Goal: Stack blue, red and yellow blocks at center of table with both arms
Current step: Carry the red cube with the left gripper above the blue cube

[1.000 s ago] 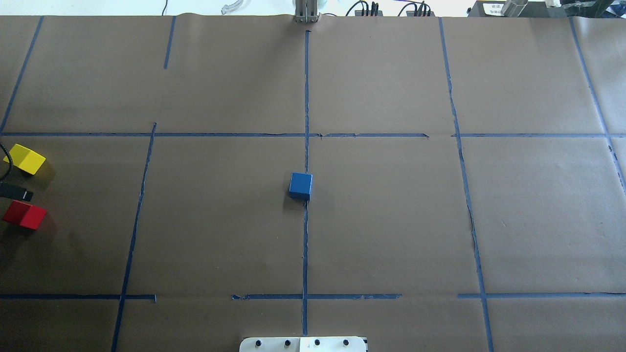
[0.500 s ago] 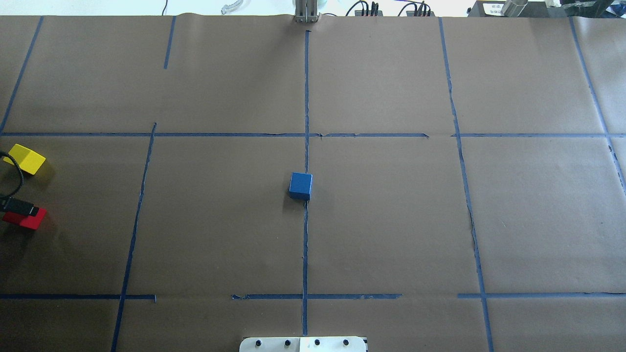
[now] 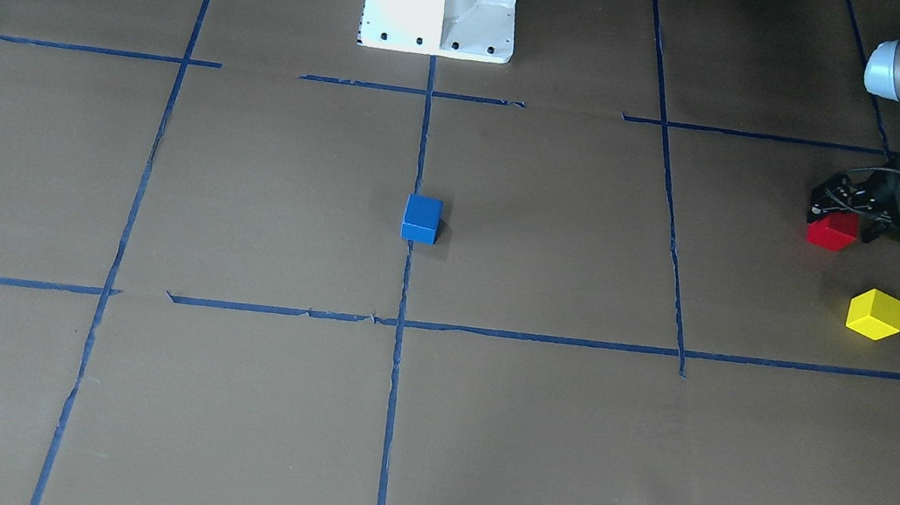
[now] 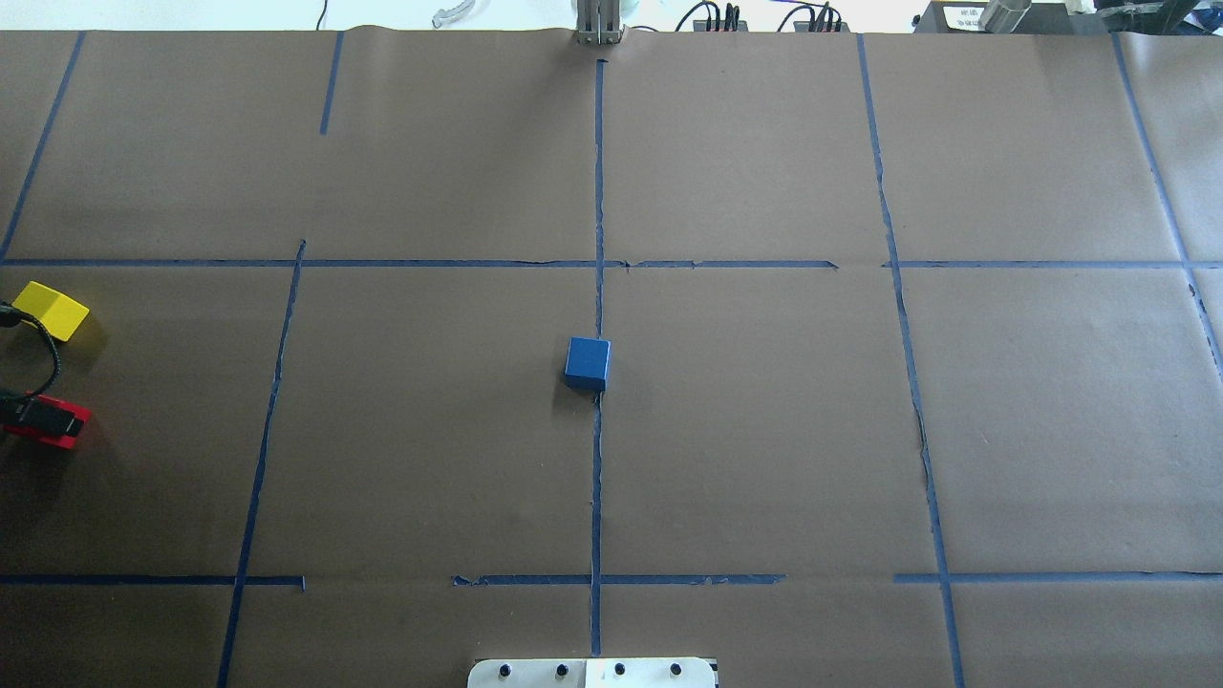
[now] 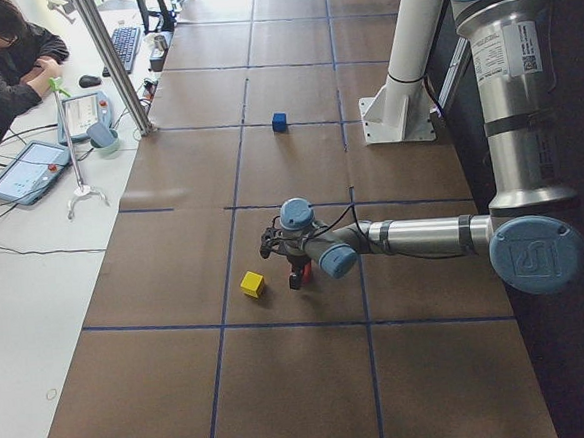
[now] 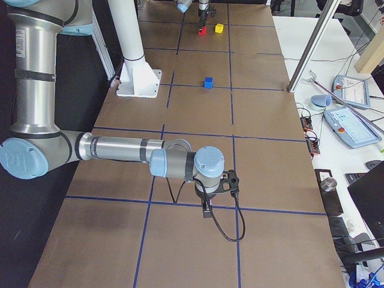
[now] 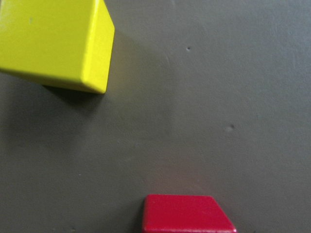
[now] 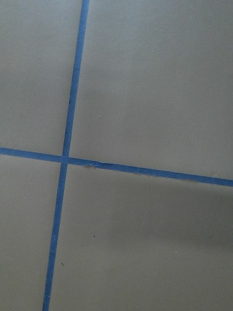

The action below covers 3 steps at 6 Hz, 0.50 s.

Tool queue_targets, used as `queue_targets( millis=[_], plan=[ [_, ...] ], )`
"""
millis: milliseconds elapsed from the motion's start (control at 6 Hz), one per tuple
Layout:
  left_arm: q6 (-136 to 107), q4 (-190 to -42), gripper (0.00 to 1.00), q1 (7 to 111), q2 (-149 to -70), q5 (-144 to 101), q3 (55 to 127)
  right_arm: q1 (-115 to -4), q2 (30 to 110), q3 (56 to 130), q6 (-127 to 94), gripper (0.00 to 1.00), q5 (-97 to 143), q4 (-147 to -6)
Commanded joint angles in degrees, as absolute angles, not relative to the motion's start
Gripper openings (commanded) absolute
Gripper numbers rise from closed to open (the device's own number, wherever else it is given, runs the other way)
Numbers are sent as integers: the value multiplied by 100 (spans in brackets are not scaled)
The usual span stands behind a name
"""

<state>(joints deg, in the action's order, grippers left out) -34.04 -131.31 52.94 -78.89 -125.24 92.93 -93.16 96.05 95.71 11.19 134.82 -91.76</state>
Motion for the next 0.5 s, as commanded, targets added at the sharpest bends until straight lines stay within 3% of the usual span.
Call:
queue_targets(
  millis=[0,333],
  plan=[
    [-3428,-13131,7,5282,-7910,-12524,9342,-9316,9624,9571,1116,100,13482,-9176],
    [-3943,-13079,2,5282,-8128,-12507,9596,-9316,9624,9571,1116,100,13482,-9176]
  ],
)
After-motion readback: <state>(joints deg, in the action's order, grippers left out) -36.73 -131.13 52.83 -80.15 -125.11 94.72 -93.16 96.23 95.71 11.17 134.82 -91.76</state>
